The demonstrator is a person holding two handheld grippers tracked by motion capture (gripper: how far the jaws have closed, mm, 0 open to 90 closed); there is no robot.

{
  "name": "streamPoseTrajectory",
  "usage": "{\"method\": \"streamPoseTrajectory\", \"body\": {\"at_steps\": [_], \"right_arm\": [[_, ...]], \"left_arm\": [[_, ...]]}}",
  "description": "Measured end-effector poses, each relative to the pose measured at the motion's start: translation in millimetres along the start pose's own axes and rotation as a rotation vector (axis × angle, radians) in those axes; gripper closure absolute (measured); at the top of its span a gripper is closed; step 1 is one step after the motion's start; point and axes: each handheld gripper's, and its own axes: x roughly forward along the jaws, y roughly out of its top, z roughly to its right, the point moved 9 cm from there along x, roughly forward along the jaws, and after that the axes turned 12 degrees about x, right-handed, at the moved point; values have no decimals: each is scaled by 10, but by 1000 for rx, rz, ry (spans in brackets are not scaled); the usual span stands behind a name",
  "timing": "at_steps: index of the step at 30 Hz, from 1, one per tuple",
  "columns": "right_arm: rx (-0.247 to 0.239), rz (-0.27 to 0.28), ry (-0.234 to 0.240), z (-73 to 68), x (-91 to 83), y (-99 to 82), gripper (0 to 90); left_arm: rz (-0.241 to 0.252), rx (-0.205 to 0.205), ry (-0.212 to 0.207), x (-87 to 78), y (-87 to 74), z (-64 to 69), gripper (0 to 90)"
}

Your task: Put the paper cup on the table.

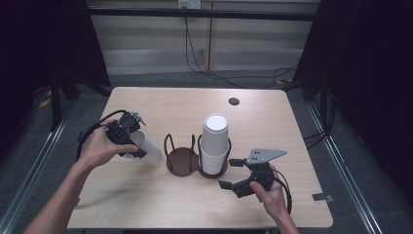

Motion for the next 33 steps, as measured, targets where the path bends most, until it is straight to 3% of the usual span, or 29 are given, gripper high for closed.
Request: {"method": "streamPoseTrajectory", "body": {"at_steps": [9,19,24,33], "right_arm": [[-4,-11,3,-11,19,-17,150],[-6,-13,2,-10,19,-21,150],[-3,-31,-2,-5,40,-43,150],[-10,-33,-10,-3,37,-48,150]], "left_arm": [[-75,-10,-10,99,-30,-63,108],[-68,-15,25,149,55,-99,75],[-88,-14,25,177,106,-103,72],[-78,-45,13,254,148,-80,62]]}}
